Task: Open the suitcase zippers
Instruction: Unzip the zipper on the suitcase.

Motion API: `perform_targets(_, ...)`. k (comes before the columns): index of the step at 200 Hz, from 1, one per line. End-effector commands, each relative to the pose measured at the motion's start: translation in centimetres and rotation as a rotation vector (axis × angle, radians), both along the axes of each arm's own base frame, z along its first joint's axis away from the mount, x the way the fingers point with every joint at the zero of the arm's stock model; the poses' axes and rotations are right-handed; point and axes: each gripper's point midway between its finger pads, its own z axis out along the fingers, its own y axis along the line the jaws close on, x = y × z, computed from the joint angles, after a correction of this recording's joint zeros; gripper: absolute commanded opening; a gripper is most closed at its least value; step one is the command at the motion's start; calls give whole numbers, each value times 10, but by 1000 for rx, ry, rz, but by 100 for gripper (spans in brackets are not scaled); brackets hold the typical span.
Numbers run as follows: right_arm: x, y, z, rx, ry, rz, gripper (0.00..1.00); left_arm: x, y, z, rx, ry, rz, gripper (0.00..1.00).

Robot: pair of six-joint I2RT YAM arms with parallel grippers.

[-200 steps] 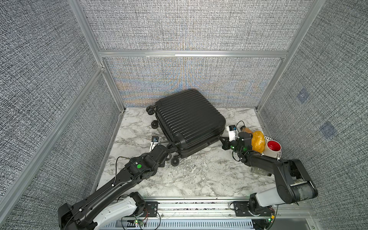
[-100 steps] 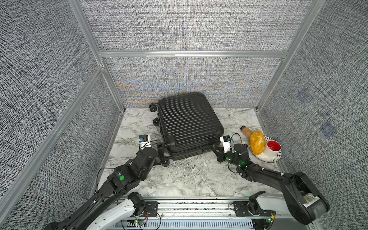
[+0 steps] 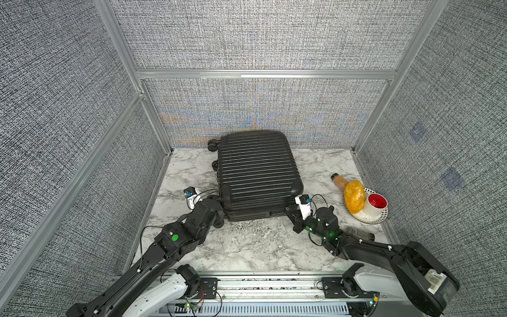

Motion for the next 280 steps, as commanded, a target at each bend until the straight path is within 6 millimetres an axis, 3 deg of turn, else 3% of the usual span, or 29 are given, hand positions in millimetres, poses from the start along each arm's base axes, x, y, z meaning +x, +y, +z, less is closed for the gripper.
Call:
perform_targets(1,4,6,20,30,-72,18,0,-7,-6,-6,95,59,-147,74)
perform_targets(30,2,7,19,30,-68,27,0,-17,-3,-7,177,114,-252,85)
perform_targets(57,1,7,20,33,-71,31,0,-18,-8,-19,219,179,-344,87)
perform_targets(81,1,7,21,26,-77,31,0,-11,-7,-30,269,227,-355,88)
perform_targets(124,0,9,22,33,-79,45,0,12,-4,-26,331,200,-356,93)
perform_targets(148,-1,7,22,29,-81,41,0,21,3,-34,358,230,-340,93)
perform_targets(165,-2,6,21,25,-82,40,0,25,5,-38,362,242,-338,90)
perform_targets(215,-4,5,19,25,-80,42,0,40,2,-35,340,225,-363,66)
perform_targets(252,-4,3,19,26,-83,33,0,40,2,-41,337,253,-368,57)
perform_targets(280,-5,2,18,25,-80,32,0,42,6,-41,352,260,-353,56)
